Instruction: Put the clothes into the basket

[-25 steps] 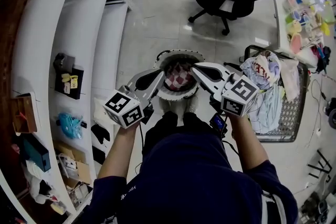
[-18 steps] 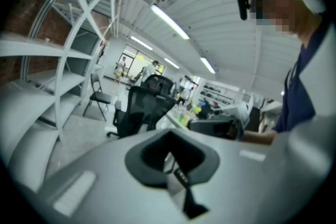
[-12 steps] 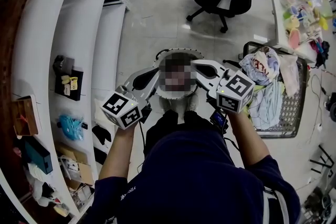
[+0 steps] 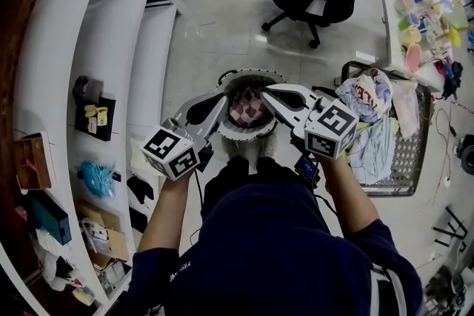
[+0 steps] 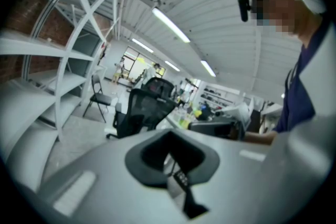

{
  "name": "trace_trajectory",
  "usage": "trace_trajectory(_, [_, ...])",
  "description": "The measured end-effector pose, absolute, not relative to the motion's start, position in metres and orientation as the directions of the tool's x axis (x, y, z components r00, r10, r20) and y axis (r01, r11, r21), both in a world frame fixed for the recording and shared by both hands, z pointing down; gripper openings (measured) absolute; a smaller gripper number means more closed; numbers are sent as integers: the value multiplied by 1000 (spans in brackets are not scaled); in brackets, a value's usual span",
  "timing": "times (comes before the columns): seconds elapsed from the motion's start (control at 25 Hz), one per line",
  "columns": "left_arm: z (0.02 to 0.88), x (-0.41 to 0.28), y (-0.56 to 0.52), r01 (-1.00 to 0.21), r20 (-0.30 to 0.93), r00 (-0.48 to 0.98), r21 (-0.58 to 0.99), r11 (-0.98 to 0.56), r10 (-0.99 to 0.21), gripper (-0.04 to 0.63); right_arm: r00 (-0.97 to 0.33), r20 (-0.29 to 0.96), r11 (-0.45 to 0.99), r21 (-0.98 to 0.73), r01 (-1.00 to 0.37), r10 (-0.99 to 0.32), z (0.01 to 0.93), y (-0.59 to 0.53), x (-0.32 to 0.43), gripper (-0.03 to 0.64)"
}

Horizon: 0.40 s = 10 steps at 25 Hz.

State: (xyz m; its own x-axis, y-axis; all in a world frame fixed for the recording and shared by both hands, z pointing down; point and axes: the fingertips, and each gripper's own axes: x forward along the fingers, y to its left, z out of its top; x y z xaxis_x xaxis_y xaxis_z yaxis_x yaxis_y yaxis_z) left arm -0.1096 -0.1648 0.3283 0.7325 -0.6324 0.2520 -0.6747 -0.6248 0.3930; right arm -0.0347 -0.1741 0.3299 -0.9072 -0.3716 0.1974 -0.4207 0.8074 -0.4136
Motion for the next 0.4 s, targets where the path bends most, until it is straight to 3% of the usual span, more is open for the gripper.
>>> trace_trajectory(0.4, [328, -105, -165, -669, 243, 737, 396, -629, -630, 3, -907, 204, 807, -415, -421, -368, 330, -175, -33, 6])
